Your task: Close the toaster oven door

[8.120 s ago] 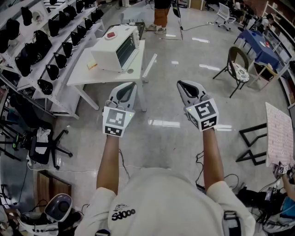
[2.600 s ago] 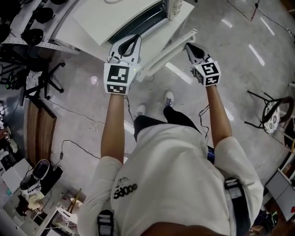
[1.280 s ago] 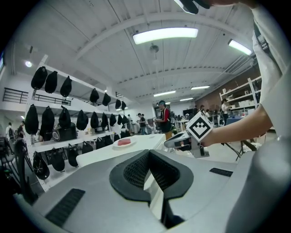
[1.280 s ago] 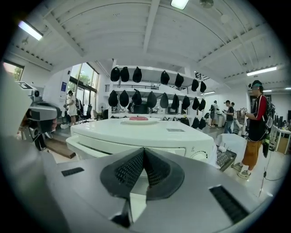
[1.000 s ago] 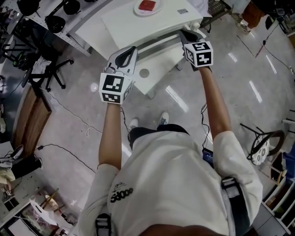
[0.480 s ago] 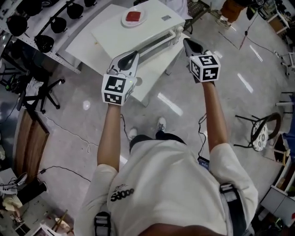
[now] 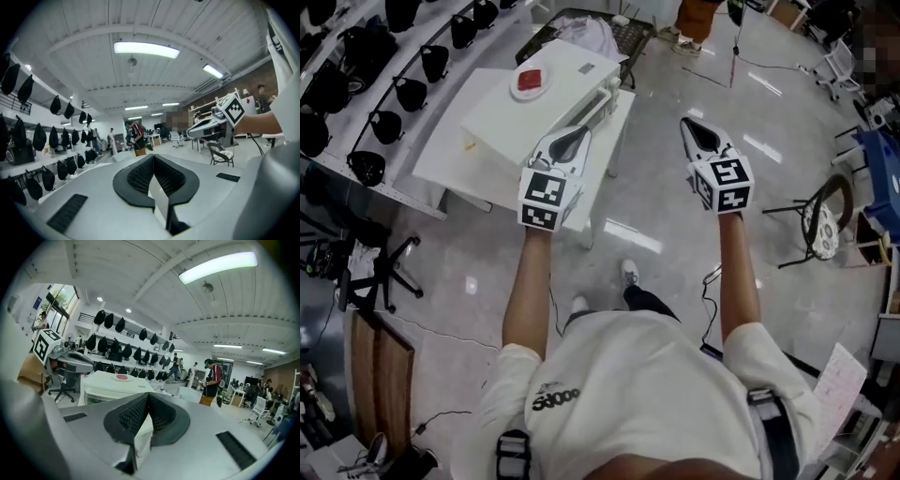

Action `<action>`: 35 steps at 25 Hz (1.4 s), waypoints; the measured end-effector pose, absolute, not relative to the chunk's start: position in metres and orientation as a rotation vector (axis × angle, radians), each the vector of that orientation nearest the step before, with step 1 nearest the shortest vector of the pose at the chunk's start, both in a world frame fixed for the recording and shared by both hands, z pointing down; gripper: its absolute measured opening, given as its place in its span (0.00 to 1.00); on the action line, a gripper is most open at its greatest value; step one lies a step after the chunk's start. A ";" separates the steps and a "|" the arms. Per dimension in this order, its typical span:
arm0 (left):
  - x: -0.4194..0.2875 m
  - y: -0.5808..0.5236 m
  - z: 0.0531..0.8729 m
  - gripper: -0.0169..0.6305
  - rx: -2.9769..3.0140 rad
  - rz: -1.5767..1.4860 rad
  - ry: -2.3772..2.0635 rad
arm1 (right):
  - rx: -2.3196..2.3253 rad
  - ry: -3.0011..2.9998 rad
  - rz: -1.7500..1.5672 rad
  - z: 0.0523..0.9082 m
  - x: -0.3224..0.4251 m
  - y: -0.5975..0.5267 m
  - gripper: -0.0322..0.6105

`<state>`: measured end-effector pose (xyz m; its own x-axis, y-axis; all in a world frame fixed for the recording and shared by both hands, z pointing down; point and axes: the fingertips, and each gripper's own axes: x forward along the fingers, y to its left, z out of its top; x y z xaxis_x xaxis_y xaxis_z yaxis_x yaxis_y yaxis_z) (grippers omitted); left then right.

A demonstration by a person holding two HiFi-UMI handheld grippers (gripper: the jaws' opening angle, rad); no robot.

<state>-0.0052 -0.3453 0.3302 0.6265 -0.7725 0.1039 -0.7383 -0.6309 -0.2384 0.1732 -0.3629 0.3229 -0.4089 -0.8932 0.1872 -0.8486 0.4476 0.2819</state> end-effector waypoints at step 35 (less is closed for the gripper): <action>-0.004 -0.196 0.269 0.05 -2.655 -0.164 0.772 | 1.790 -2.163 -0.326 0.269 0.137 -0.138 0.06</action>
